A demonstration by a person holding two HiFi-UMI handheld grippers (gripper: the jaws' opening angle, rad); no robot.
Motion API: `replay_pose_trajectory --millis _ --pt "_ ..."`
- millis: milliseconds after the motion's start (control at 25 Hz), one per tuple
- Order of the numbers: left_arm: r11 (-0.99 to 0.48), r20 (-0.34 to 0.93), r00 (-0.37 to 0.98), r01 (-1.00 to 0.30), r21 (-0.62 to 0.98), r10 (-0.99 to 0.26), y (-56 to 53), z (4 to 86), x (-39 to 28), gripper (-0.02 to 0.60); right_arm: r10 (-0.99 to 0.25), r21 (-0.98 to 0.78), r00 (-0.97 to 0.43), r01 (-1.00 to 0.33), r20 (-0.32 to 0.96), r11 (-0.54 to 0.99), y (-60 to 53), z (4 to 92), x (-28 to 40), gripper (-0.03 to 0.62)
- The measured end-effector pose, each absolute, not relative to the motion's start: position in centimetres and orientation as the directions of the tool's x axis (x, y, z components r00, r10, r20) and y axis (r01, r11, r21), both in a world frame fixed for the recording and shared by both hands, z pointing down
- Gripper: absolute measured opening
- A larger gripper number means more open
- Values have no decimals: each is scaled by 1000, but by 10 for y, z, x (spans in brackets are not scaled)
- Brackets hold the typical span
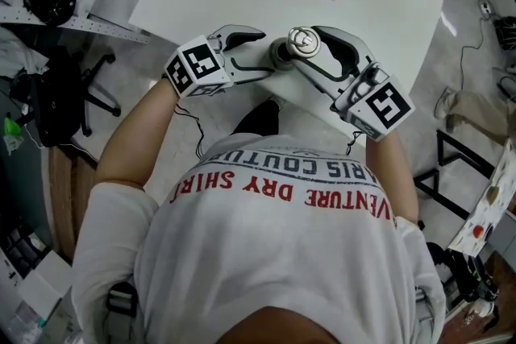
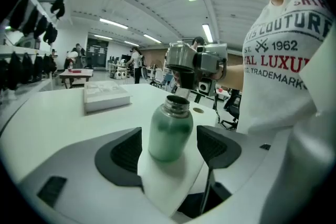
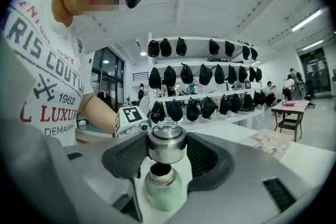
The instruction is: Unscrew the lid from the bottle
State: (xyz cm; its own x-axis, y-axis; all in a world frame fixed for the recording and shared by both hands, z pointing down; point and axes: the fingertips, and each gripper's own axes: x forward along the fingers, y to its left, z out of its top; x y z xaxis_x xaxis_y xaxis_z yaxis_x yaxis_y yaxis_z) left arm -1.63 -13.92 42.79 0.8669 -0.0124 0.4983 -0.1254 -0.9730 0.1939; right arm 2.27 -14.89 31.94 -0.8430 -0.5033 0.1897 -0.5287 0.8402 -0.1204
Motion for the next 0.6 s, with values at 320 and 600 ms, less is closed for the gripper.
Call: replay_pose_trajectory --millis 320,600 --pt "-890 332 900 -376 260 -283 -121 343 -33 90 -632 -109 -763 -645 132 756 -117 275 49 238" --pt "-804 207 853 -521 287 -479 -84 266 -37 34 -666 -110 -742 -671 78 734 -68 234 50 238"
